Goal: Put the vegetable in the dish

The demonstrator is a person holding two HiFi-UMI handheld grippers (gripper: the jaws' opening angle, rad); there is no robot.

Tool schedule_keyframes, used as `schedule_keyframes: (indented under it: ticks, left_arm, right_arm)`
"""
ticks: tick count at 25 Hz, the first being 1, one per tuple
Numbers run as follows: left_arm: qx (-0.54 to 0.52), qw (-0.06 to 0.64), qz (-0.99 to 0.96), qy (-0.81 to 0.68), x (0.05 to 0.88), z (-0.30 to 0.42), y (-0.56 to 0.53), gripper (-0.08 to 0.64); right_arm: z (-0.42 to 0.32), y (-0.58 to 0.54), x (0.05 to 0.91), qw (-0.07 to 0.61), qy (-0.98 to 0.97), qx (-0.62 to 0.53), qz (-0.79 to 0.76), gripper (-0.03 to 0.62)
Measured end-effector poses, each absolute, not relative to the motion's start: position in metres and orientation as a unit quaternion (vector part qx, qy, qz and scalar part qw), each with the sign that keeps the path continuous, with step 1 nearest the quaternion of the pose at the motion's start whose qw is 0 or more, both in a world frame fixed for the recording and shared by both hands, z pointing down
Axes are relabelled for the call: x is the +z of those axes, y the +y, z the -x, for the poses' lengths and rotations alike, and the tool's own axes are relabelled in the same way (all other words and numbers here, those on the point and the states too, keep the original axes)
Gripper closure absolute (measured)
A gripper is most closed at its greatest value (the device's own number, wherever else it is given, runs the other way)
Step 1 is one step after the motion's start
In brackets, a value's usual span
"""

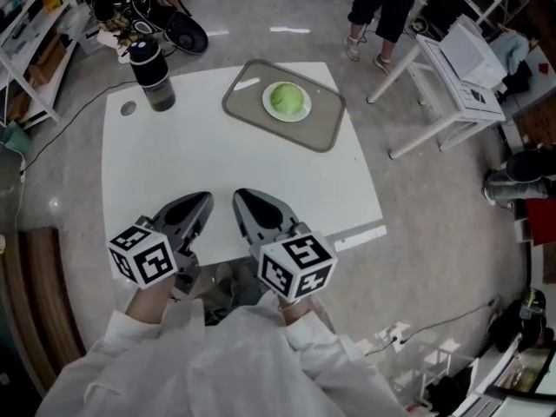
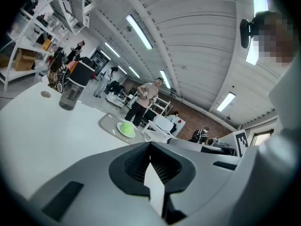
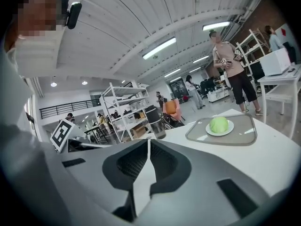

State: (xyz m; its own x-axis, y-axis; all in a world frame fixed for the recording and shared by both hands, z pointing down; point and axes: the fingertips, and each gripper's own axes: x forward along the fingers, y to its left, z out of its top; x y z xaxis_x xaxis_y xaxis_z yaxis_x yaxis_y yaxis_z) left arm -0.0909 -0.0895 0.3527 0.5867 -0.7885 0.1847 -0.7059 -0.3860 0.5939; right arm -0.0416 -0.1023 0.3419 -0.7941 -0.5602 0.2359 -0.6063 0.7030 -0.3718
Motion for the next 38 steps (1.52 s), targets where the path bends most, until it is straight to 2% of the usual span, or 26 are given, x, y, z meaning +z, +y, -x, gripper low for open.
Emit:
schedule_keyframes:
  ticks: [13,27,38]
  left_arm:
    - [-0.050,0.323,-0.816,-0.476,0.353,0.076,-0.099,0.552]
    - [-0.014,0.339,-0.799,-0.496,0.372,0.069,-0.087,0.552]
    - [-0.001,0.339,-0.799,-0.497,0.385,0.065,-0.082,0.552]
  right_arm:
    - [0.042,-0.100,0.354,0.096,-0.935,0.236,-0.245,0.574]
    - [0.041,-0.083,0.363,0.171,-0.951,0.185,-0.179,0.580]
    - [0.038,-0.077,0.376,0.181,-0.952,0.183,-0.167,0.580]
